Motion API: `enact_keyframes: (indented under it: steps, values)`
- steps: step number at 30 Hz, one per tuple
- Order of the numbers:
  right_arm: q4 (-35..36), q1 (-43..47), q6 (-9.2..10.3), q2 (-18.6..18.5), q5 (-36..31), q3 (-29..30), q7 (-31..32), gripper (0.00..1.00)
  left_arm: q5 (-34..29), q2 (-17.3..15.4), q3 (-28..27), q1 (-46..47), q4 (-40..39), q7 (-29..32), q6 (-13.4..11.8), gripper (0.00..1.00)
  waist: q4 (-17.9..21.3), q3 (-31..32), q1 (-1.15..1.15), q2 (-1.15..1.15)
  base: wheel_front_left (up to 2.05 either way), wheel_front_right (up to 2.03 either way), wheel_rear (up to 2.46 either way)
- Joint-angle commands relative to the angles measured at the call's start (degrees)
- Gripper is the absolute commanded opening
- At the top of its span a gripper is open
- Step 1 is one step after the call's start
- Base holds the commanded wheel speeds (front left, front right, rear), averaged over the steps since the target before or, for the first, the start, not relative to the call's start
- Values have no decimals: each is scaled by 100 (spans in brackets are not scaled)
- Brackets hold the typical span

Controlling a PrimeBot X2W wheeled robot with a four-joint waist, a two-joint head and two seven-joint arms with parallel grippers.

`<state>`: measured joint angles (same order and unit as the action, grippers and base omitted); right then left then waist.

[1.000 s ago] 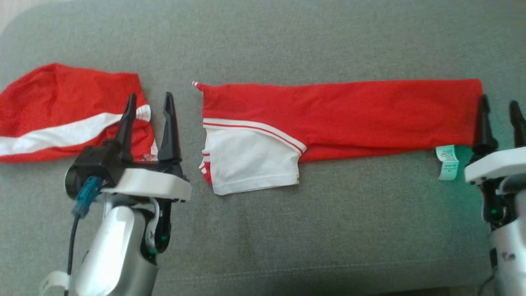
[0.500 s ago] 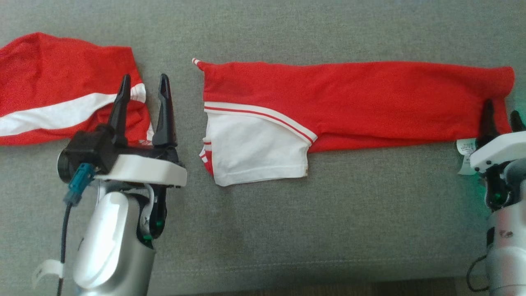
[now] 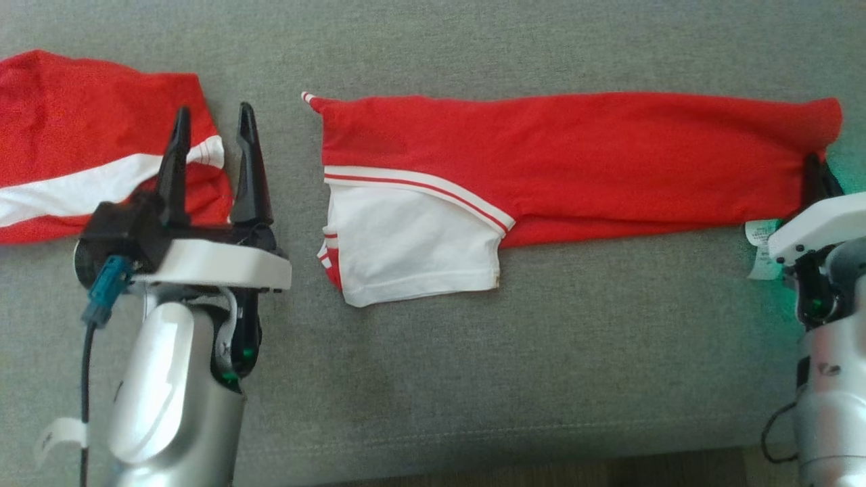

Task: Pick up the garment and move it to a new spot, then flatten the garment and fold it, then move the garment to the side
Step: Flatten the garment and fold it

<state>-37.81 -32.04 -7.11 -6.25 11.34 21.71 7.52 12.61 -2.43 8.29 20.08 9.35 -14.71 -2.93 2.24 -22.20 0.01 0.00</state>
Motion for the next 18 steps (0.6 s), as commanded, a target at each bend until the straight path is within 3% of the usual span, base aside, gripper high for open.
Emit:
enact_keyframes:
  steps: [1,7,12,15,18]
  values:
    - [181,113,-37,-97,-8,-54,14,0,-73,-52,-217,169,-169,-29,53,100,10,33,-1,0,0,0,0]
    - [270,143,-37,-344,-301,469,-50,0,-83,-48,-268,116,-149,-29,76,100,25,172,-1,0,0,0,0]
    - [385,31,-37,-479,-1129,1400,-181,0,-53,-46,-280,46,-157,-29,67,100,29,312,-1,0,0,0,0]
    - [521,-157,-37,-350,-1851,1985,-347,0,-33,-46,-297,-14,-157,-29,61,100,42,457,-1,0,0,0,0]
    - [561,-268,-37,-97,-2016,2017,-320,0,-1,-45,-284,-85,-152,-29,49,100,61,603,-1,0,0,0,0]
